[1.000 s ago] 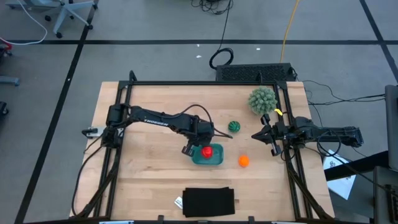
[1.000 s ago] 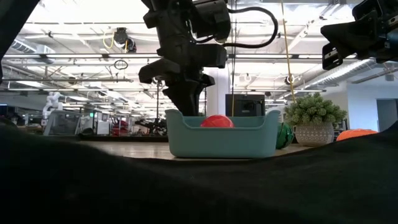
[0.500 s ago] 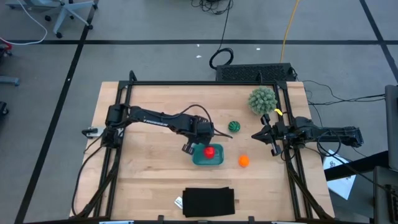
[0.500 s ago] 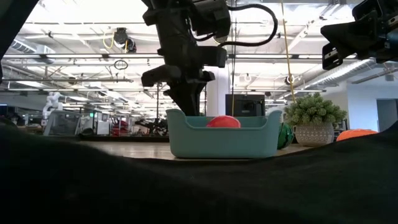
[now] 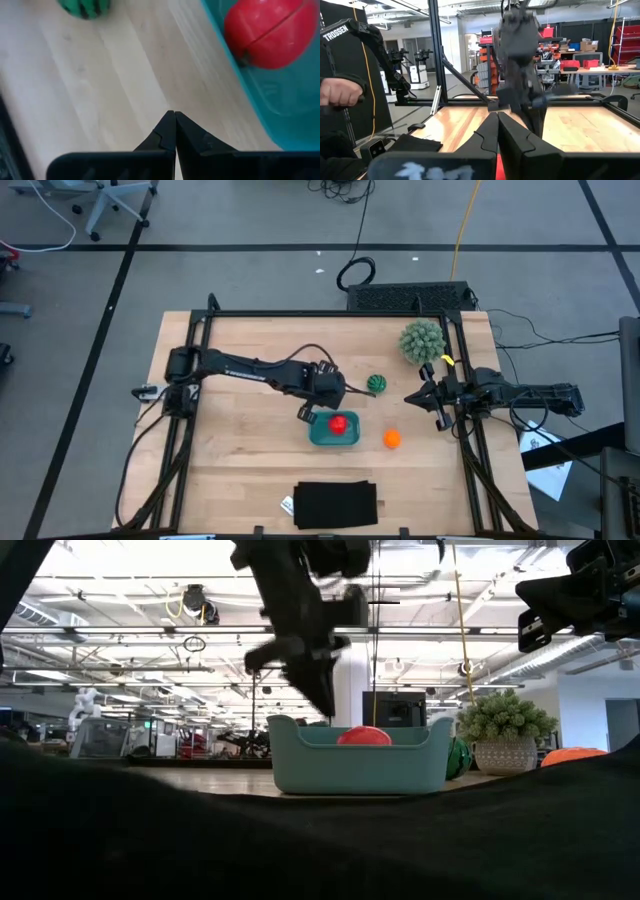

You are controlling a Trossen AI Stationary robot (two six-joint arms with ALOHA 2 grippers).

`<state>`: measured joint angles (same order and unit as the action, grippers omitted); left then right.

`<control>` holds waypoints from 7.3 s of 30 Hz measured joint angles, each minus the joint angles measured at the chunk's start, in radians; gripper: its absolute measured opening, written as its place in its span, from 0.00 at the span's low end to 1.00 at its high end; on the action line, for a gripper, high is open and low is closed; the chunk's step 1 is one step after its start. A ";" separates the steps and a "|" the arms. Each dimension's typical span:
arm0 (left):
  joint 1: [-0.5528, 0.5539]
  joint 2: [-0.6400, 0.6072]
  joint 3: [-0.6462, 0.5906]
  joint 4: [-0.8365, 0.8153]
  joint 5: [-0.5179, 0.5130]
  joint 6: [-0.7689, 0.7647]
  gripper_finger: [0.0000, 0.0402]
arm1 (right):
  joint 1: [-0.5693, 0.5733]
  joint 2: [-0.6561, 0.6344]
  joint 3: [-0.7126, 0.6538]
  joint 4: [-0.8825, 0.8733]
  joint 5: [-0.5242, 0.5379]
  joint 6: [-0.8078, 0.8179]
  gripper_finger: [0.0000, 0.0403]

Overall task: Pick and placing Produce into tupperware
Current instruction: Put the green watermelon into the blue bin

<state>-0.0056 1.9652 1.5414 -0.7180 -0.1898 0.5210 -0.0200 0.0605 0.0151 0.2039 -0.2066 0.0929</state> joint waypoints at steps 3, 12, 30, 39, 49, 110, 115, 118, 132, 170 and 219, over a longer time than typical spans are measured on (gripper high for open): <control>-0.006 -0.053 0.001 0.054 0.063 0.019 0.00 | 0.000 0.001 0.000 -0.002 0.000 0.000 0.00; -0.053 -0.231 0.001 0.103 -0.009 0.023 0.00 | 0.000 0.010 0.000 0.001 0.000 0.003 0.00; -0.208 -0.543 -0.127 0.271 0.137 -0.180 0.00 | 0.000 0.020 0.000 0.005 0.000 0.000 0.00; -0.207 -0.752 -0.420 0.505 0.013 -0.200 0.00 | 0.000 0.021 0.000 0.009 0.000 0.006 0.00; 0.005 -1.022 -0.824 0.908 0.333 -0.348 0.00 | 0.000 0.022 0.000 0.018 0.000 0.005 0.00; -0.161 -1.579 -1.396 0.852 -0.046 -0.420 0.03 | 0.000 0.021 0.000 0.024 -0.007 -0.004 0.00; -0.161 -1.579 -1.396 0.852 -0.045 -0.422 0.04 | 0.000 0.021 0.000 0.024 -0.007 -0.004 0.00; -0.161 -1.579 -1.396 0.852 -0.045 -0.422 0.04 | 0.000 0.021 0.000 0.024 -0.007 -0.004 0.00; -0.161 -1.579 -1.396 0.853 -0.046 -0.400 0.04 | 0.000 0.041 0.032 0.066 0.022 0.023 0.00; -0.161 -1.579 -1.396 0.877 -0.044 -0.323 0.04 | -0.454 1.006 0.901 -0.620 -0.316 -0.298 0.00; -0.161 -1.579 -1.396 0.840 -0.043 -0.332 0.04 | -0.372 1.225 1.027 -0.930 -0.024 -1.035 0.76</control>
<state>-0.1661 0.3859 0.1452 0.1223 -0.2329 0.1886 -0.3916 1.2851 1.0419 -0.7265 -0.2306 -0.9422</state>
